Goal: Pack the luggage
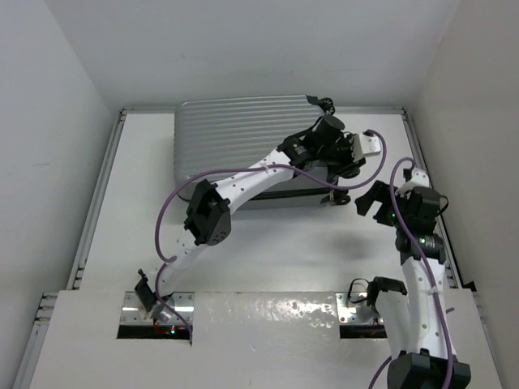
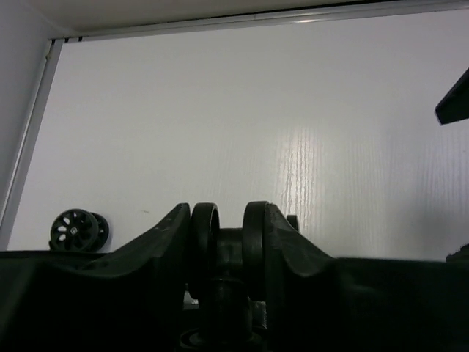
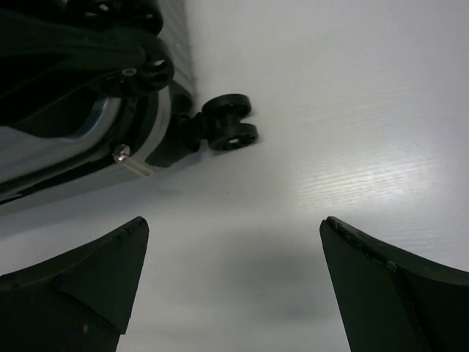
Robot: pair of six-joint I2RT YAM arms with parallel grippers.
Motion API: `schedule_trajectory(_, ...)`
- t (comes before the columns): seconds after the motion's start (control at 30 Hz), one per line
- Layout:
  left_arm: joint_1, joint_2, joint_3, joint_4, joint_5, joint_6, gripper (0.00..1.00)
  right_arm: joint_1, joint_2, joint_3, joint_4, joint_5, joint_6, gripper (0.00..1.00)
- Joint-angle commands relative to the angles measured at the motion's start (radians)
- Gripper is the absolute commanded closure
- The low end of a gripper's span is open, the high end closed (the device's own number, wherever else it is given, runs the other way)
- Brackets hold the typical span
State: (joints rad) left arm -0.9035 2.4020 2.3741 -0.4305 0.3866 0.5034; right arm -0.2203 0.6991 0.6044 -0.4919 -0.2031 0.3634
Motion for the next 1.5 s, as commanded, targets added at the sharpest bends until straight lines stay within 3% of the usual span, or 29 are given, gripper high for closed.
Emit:
schedule_trajectory(0.0, 0.021, -0.007, 0.001, -0.139, 0.025, 0.038, 1.00, -0.004, -0.056, -0.128, 0.255, -0.157, 0.055, 0.01)
schedule_trajectory(0.07, 0.064, -0.044, -0.006, -0.133, 0.023, 0.027, 1.00, -0.004, -0.085, -0.260, 0.475, -0.223, 0.117, 0.03)
schedule_trajectory(0.13, 0.147, -0.099, -0.006, -0.123, 0.017, -0.006, 1.00, 0.001, -0.090, -0.357, 0.651, -0.257, 0.205, 0.39)
schedule_trajectory(0.2, 0.198, -0.166, -0.018, -0.129, -0.018, 0.021, 1.00, 0.045, -0.060, -0.472, 0.856, -0.243, 0.235, 0.65)
schedule_trajectory(0.23, 0.204, -0.194, -0.032, -0.131, -0.028, 0.043, 1.00, 0.082, -0.041, -0.494, 0.907, -0.211, 0.198, 0.67)
schedule_trajectory(0.27, 0.204, -0.255, -0.053, -0.129, -0.028, 0.059, 1.00, 0.193, -0.021, -0.514, 0.970, -0.169, 0.162, 0.70)
schedule_trajectory(0.3, 0.204, -0.286, -0.112, -0.110, -0.011, 0.069, 1.00, 0.264, 0.029, -0.514, 0.992, -0.119, 0.111, 0.71)
schedule_trajectory(0.37, 0.199, -0.339, -0.166, -0.080, 0.049, 0.061, 1.00, 0.413, 0.086, -0.520, 1.117, -0.009, -0.003, 0.63)
schedule_trajectory(0.5, 0.178, -0.366, -0.187, -0.076, 0.057, 0.067, 1.00, 0.434, 0.221, -0.577, 1.416, -0.005, 0.035, 0.52)
schedule_trajectory(0.63, 0.178, -0.336, -0.165, -0.074, 0.028, 0.066, 1.00, 0.490, 0.327, -0.525, 1.452, 0.054, 0.023, 0.41)
schedule_trajectory(0.8, 0.179, -0.304, -0.141, -0.022, 0.009, 0.041, 1.00, 0.555, 0.485, -0.496, 1.615, 0.040, 0.046, 0.43)
schedule_trajectory(0.93, 0.181, -0.276, -0.102, 0.001, -0.005, 0.026, 1.00, 0.685, 0.517, -0.486, 1.671, 0.230, -0.021, 0.42)
schedule_trajectory(1.07, 0.181, -0.271, -0.116, 0.012, 0.012, 0.009, 1.00, 0.708, 0.569, -0.433, 1.689, 0.281, -0.032, 0.35)
schedule_trajectory(1.2, 0.187, -0.268, -0.130, 0.027, 0.018, -0.008, 1.00, 0.719, 0.657, -0.384, 1.719, 0.366, -0.026, 0.38)
schedule_trajectory(1.33, 0.187, -0.268, -0.131, 0.032, 0.021, -0.008, 1.00, 0.719, 0.703, -0.312, 1.684, 0.383, -0.026, 0.50)
schedule_trajectory(1.43, 0.189, -0.268, -0.130, 0.045, 0.021, -0.008, 1.00, 0.717, 0.721, -0.302, 1.675, 0.358, -0.023, 0.66)
schedule_trajectory(1.47, 0.189, -0.267, -0.125, 0.050, 0.020, -0.006, 1.00, 0.717, 0.723, -0.304, 1.685, 0.354, -0.024, 0.82)
